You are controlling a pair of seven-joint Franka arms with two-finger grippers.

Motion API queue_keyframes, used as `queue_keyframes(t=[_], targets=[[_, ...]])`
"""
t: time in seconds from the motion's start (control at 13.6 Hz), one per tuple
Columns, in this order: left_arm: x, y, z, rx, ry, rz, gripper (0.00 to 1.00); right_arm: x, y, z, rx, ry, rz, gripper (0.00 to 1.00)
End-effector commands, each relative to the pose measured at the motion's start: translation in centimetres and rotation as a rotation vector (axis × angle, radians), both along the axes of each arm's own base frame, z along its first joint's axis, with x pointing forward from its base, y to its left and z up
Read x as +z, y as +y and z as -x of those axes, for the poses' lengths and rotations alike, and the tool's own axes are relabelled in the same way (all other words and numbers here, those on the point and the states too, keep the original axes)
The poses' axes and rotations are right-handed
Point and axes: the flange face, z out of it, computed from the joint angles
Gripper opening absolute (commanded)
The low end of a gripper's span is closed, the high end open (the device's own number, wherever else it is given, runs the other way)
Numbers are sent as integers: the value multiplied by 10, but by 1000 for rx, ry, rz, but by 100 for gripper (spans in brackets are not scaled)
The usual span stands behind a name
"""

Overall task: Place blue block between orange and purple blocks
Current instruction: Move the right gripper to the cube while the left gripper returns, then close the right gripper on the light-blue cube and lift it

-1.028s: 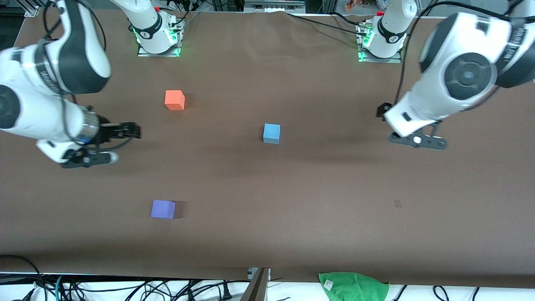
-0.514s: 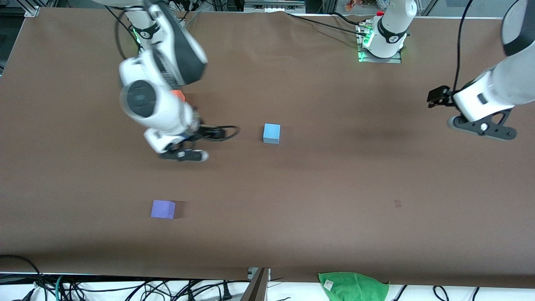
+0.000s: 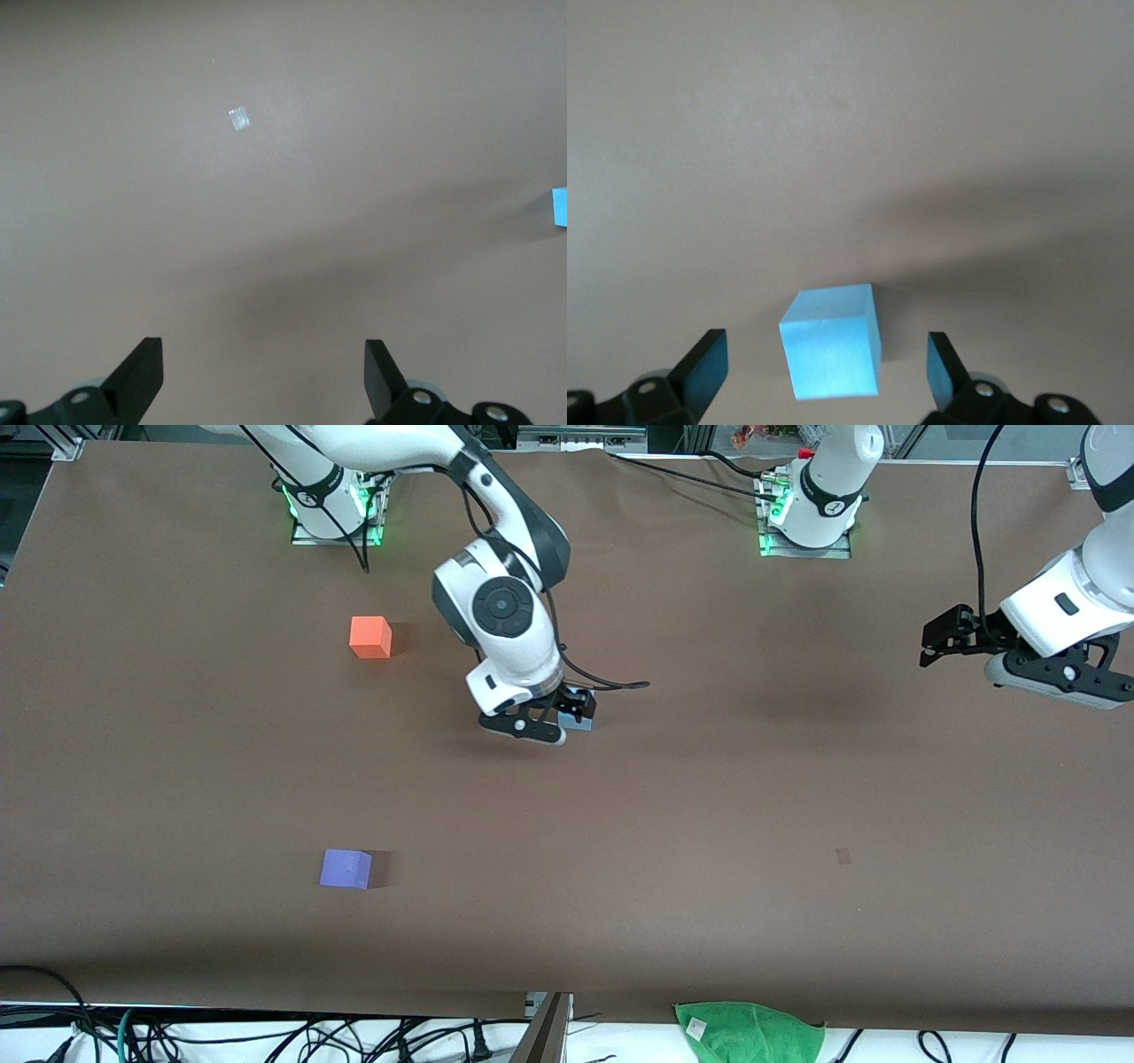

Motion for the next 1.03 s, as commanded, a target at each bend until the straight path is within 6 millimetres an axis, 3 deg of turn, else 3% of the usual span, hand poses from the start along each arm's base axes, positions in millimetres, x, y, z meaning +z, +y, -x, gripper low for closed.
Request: queue_keyframes(t=[0.0, 0.22, 0.37, 0.44, 0.66, 0.73, 0.95], targets=[[5, -13, 8, 16, -34, -63, 100, -32, 21, 5, -58, -51, 9, 99], [-1, 1, 6, 101, -15, -8, 100, -64, 37, 21, -77, -59, 20, 99], [-4, 7, 2, 104, -25, -5, 100, -68, 41, 25, -68, -76, 32, 99], [-3, 23, 1, 129, -33, -2, 100, -70, 48, 33, -40, -86, 44, 99], [11, 16, 4, 128, -33, -4, 100, -72, 49, 38, -25, -91, 55, 99], [14, 13, 2, 123, -27, -4, 100, -76, 51, 43, -16, -88, 64, 96], [14, 11, 10, 120, 20, -9, 100, -85, 48, 48, -2, -84, 87, 68]])
